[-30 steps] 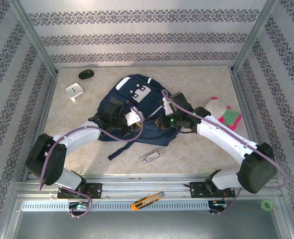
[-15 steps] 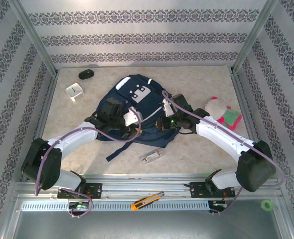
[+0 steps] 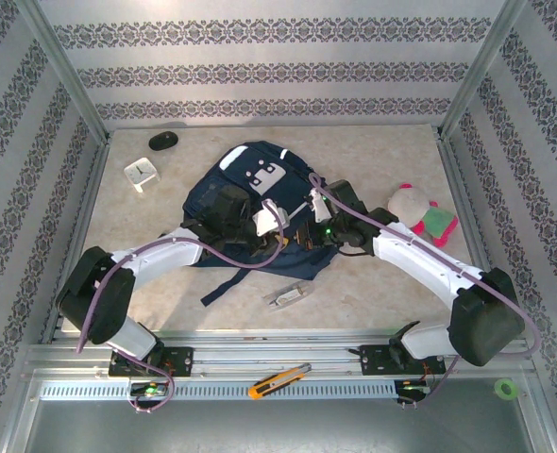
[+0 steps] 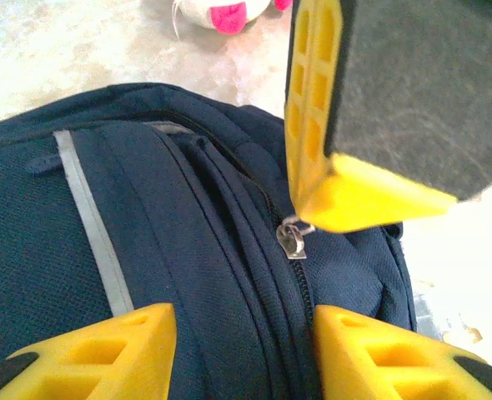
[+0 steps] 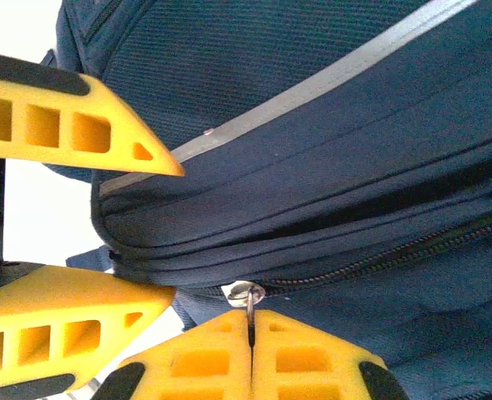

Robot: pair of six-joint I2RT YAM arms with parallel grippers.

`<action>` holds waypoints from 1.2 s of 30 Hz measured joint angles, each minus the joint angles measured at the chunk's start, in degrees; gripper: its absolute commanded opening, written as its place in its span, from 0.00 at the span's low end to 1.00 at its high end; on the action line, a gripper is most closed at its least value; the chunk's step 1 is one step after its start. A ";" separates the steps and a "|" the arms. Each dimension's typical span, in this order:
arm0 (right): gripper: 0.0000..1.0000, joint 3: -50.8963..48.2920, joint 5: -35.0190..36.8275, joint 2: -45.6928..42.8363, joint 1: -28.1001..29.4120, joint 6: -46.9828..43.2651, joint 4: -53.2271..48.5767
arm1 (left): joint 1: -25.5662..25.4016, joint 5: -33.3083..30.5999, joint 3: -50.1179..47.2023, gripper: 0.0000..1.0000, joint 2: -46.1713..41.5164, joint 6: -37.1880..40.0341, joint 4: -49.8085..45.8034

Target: Pack the student bag

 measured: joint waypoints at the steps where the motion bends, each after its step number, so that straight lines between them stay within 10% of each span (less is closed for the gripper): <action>1: 0.00 -0.20 -0.20 0.00 -0.24 0.00 0.04 | -0.09 0.00 0.15 0.32 0.09 0.33 -0.52; 6: 0.00 -0.46 -0.44 -0.02 -0.92 0.00 1.07 | -0.17 0.42 0.24 0.00 -0.83 3.13 -2.82; 21: 0.00 -5.03 -3.87 2.29 -9.42 -0.24 9.86 | 9.07 6.19 -2.32 0.00 -11.72 14.36 -16.39; 27: 0.00 -6.93 -7.67 3.02 -7.50 0.00 14.10 | 13.53 4.09 -5.62 0.47 -17.05 16.04 -20.20; 36: 0.00 -8.26 -6.67 3.45 -5.68 0.42 15.76 | 3.67 -4.98 -4.20 0.72 -16.59 6.32 -16.92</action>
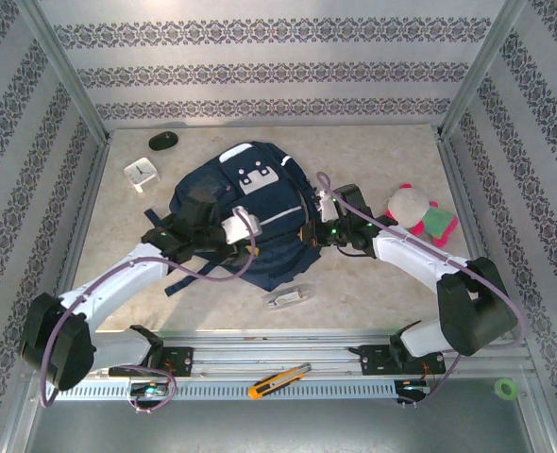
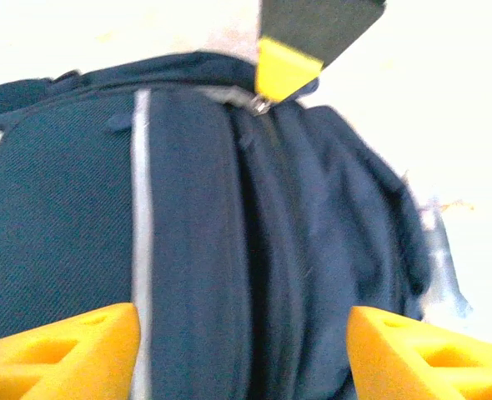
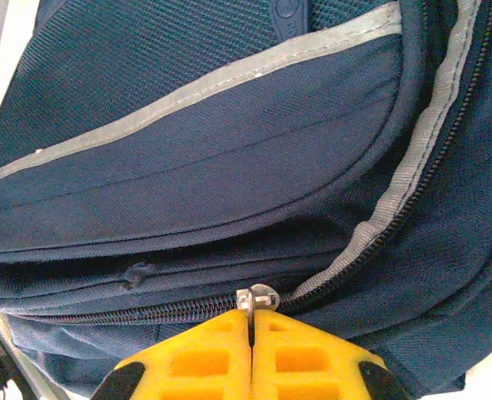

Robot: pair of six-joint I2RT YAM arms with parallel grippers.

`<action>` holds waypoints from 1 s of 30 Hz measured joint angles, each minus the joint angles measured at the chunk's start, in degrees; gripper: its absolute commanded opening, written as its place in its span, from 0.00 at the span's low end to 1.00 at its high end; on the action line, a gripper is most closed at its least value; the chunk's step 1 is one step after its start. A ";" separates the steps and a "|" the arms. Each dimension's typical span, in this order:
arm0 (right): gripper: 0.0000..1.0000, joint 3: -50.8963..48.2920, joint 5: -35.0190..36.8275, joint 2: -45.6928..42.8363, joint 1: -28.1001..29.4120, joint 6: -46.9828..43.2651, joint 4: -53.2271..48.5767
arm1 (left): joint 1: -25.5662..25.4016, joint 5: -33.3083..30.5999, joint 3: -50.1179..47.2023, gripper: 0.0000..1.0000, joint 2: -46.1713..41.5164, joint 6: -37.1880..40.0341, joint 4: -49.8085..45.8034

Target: Pack the student bag

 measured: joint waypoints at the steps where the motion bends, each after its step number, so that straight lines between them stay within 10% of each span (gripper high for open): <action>1: 0.00 -0.09 0.02 0.00 0.00 0.00 0.00 | -1.75 -1.01 0.96 0.74 2.01 -1.36 0.92; 12: 0.00 -0.13 0.02 -0.02 0.00 0.00 0.04 | -6.91 -10.16 6.47 0.63 16.09 -10.32 8.04; 15: 0.00 -0.37 0.04 -0.20 -0.02 0.00 0.26 | -6.88 -10.58 7.06 0.15 16.59 -10.08 8.00; 18: 0.00 -1.53 0.26 -1.25 -0.07 0.24 0.87 | -7.04 -9.92 5.44 0.00 15.23 -7.89 8.17; 30: 0.00 -4.33 -2.03 -3.30 4.68 2.95 5.79 | -0.31 1.86 -4.42 0.00 2.91 -2.12 9.31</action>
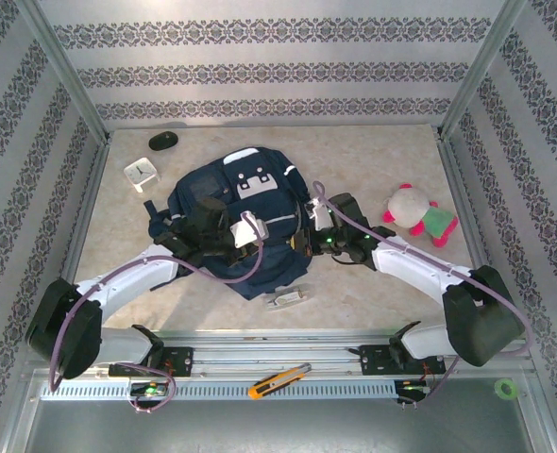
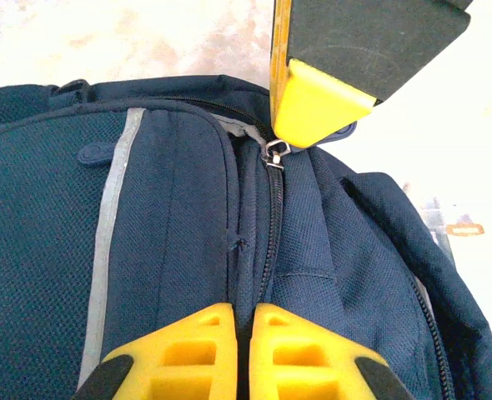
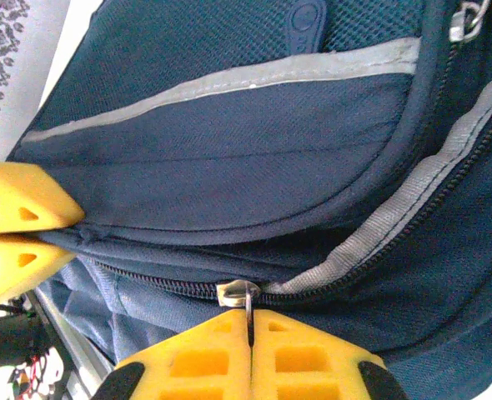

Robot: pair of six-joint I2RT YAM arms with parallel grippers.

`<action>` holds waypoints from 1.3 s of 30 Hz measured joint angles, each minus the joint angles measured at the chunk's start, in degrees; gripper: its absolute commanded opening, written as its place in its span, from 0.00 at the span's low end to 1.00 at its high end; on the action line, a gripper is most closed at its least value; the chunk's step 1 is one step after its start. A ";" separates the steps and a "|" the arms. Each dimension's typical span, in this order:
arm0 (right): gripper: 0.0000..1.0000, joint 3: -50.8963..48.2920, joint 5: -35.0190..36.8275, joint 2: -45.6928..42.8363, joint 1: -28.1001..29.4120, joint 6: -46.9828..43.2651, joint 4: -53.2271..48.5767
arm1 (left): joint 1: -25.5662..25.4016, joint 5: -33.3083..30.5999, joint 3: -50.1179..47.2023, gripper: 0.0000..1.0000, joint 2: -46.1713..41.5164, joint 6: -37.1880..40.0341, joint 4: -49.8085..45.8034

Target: Pack the student bag

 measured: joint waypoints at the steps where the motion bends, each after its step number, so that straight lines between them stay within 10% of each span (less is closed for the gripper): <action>1: 0.02 -0.07 0.09 0.26 0.20 0.07 0.20 | 0.28 0.68 -0.02 0.00 0.13 -0.07 0.11; 16: 0.29 0.66 0.81 5.01 1.31 1.11 0.83 | 0.68 3.37 -0.02 0.00 1.31 -0.98 1.11; 23: 0.00 1.62 0.13 5.92 1.73 -0.42 -0.28 | 1.09 3.43 -0.02 0.00 1.29 -0.94 1.20; 37: 0.00 2.99 -6.08 1.62 -4.37 -3.10 -2.49 | 6.05 8.22 -0.15 0.00 -3.37 4.37 -1.25; 39: 0.00 3.37 -7.23 2.14 -4.04 -3.23 -2.29 | 6.32 7.69 -0.81 0.13 -4.70 5.51 -2.03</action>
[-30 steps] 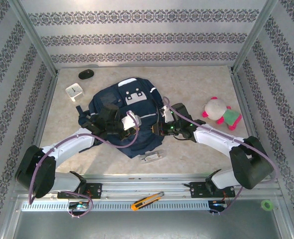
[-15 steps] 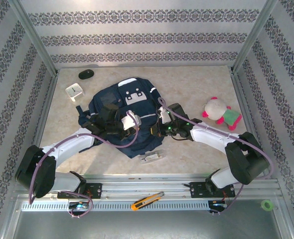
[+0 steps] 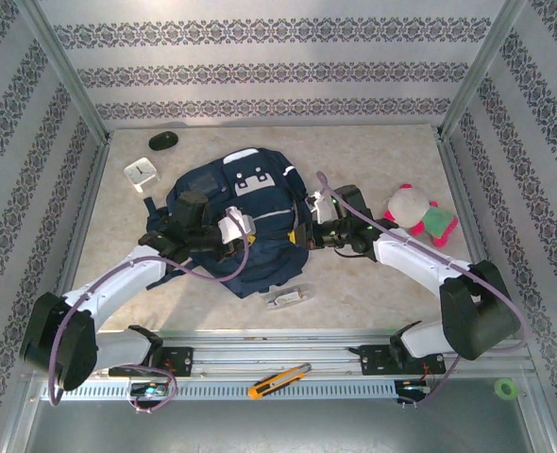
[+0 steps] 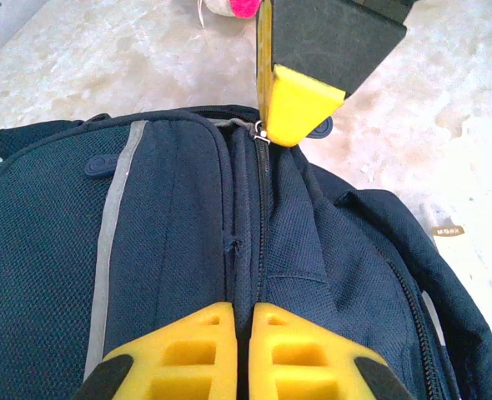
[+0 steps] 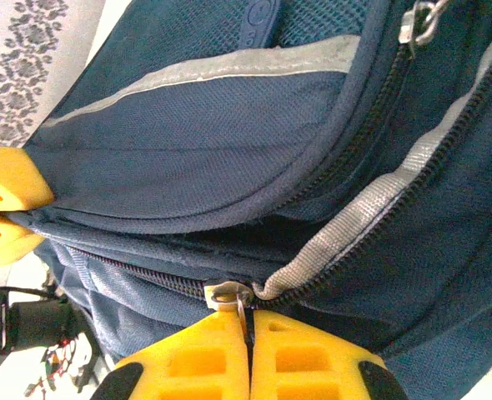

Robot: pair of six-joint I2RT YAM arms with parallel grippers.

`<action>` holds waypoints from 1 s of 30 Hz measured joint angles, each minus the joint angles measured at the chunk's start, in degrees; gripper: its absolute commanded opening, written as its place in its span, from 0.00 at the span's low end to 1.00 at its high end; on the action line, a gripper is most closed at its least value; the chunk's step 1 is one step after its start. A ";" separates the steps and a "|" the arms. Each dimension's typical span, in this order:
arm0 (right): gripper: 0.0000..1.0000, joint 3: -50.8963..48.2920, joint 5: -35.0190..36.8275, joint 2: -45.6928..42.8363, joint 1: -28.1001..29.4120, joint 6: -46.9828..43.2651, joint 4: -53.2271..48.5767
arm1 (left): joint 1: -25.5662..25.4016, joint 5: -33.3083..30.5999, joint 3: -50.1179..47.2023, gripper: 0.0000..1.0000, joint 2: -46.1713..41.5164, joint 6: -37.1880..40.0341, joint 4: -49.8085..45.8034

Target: Pack the student bag

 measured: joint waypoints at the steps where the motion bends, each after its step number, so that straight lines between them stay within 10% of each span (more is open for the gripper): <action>1: 0.00 0.15 -0.02 0.13 0.48 -0.04 0.04 | 0.02 -0.31 -0.42 0.23 -0.68 0.33 -0.50; 5: 0.00 0.22 4.57 0.15 1.22 -0.20 -1.92 | 0.57 -0.44 -0.74 0.51 -3.43 -0.09 -3.45; 13: 0.00 0.22 9.33 -1.18 4.17 0.07 -2.71 | -10.62 -9.18 6.16 0.64 5.35 -3.02 -2.29; 18: 0.00 0.22 10.25 -2.51 5.86 0.24 -2.97 | -12.20 -13.31 9.75 0.50 13.55 -4.07 -0.55; 22: 0.00 0.22 11.02 -4.02 6.45 0.26 -3.61 | -12.20 -14.99 10.01 0.03 16.04 -4.72 -0.39; 30: 0.00 -0.13 9.51 -4.09 3.32 1.40 -3.54 | -12.02 -14.73 6.73 0.00 10.99 -1.11 0.76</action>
